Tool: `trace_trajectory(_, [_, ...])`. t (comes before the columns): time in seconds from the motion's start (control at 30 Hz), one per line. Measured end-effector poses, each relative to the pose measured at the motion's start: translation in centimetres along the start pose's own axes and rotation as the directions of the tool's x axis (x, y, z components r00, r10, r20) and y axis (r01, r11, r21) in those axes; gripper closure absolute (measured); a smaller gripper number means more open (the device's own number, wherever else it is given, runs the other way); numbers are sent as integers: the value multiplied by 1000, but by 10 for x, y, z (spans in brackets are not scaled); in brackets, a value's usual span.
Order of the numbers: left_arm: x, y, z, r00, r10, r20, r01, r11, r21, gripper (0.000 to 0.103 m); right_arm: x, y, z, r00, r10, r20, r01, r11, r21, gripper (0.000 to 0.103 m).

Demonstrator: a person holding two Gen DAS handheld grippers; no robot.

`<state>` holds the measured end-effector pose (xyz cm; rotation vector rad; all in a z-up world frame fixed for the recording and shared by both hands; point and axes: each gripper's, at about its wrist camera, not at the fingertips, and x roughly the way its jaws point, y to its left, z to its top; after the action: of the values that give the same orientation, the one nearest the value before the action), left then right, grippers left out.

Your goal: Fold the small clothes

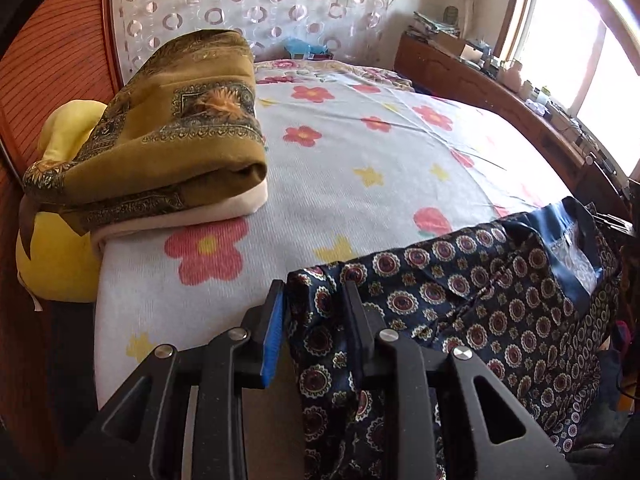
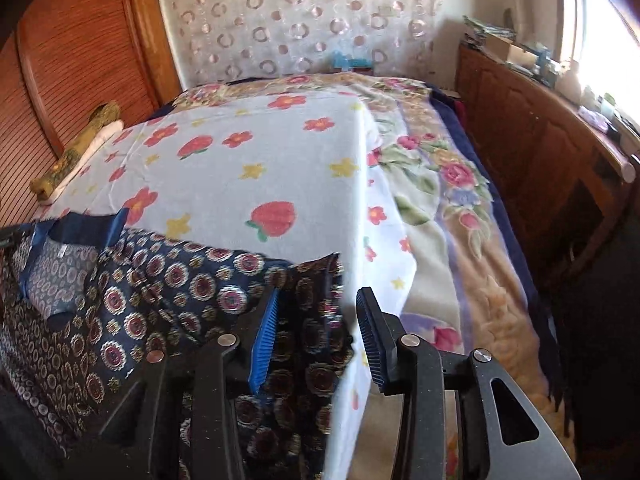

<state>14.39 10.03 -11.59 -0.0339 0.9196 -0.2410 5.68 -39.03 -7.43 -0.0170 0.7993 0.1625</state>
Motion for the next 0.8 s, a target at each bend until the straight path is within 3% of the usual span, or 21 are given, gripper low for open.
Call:
trace_trajectory(0.17, [0,3,0,1000,-19,7,19,1000,-23,75,6,4,-1,1000,22,-16,-23,999,-32,65])
trace_trajectory(0.2, [0,2,-1,1000,-29,12,29,999,-16,81,5,5,-1,1000,22,-15,-23,999,-44,80])
trace_trajectory(0.27, [-1,1,-3,998,-60,20,60,998,-8,94,3,7,-1,998,51,-20,-52,997,-56,94])
trace_trajectory(0.37, [-12,-2,-3,995,-77,58,77,997,1,97,-7,14,-3,999,47,15,-46,995,-86,97])
trace_trajectory(0.5, [-47,-9,3,983,-90,160,89,996,12,98,-45,22,4,989,58,133,-47,995,-84,98])
trace_trajectory(0.63, [-108,-18,24,933,-153,326,154,988,22,98,-100,43,24,955,101,280,-61,987,-149,98])
trace_trajectory(0.8, [-175,-30,50,872,-146,467,123,989,80,98,-167,72,59,894,155,421,-61,972,-229,98])
